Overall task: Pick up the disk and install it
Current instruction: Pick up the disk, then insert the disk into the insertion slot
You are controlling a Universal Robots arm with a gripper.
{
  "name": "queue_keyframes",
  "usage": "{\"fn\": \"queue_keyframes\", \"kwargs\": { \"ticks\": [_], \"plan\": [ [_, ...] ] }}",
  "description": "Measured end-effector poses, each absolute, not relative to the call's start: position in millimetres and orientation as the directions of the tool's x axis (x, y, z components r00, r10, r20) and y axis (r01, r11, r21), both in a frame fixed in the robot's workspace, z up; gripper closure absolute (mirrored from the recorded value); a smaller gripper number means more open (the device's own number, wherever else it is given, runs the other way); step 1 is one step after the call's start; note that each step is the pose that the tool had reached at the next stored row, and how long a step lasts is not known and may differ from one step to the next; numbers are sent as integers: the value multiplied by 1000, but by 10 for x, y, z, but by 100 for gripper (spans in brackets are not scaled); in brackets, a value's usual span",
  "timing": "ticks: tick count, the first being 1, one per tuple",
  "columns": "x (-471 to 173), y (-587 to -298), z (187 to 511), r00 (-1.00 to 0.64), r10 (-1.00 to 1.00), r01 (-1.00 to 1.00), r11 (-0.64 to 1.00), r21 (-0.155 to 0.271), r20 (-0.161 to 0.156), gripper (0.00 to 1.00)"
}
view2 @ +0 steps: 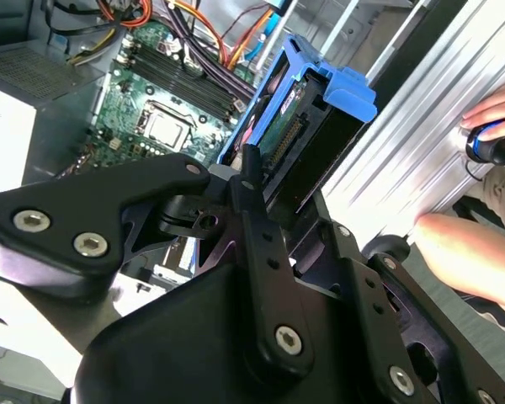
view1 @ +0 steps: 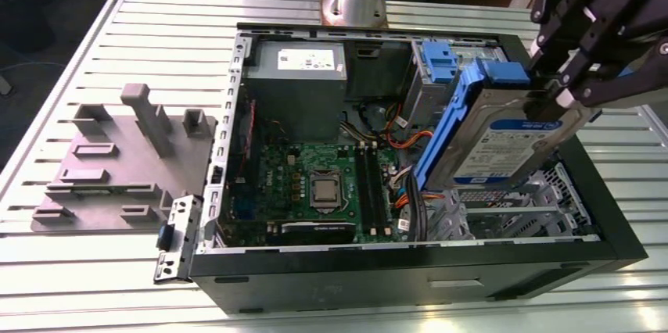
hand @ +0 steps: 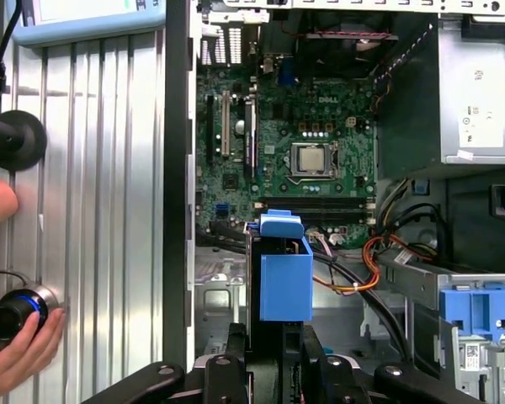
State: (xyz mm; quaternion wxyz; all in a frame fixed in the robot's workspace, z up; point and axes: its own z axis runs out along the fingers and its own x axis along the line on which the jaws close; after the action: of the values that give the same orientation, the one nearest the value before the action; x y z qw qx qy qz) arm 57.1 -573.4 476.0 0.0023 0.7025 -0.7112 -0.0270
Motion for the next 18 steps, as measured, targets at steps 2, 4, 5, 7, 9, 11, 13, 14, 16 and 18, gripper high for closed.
{"fn": "queue_keyframes", "kwargs": {
  "ticks": [2, 4, 5, 7, 9, 11, 13, 14, 16, 18],
  "plan": [
    [573, -5770, 4758, -13, -999, -999, 12, 42, -35, 65],
    [579, -5787, 4756, -13, -999, -999, 12, 42, -35, 65],
    [587, -5789, 4753, -13, -999, -999, 12, 42, -35, 65],
    [616, -5789, 4750, -13, -999, -999, 12, 42, -35, 65],
    [651, -5790, 4749, -13, -999, -999, 12, 43, -35, 65],
    [690, -5789, 4747, -13, -999, -999, 12, 44, -35, 65],
    [732, -5790, 4745, -13, -999, -999, 12, 45, -35, 65],
    [752, -5790, 4743, -13, -999, -999, 12, 45, -35, 65],
    [791, -5789, 4739, -13, -999, -999, 12, 46, -35, 65],
    [828, -5789, 4736, -13, -999, -999, 12, 46, -35, 65]
  ]
}}
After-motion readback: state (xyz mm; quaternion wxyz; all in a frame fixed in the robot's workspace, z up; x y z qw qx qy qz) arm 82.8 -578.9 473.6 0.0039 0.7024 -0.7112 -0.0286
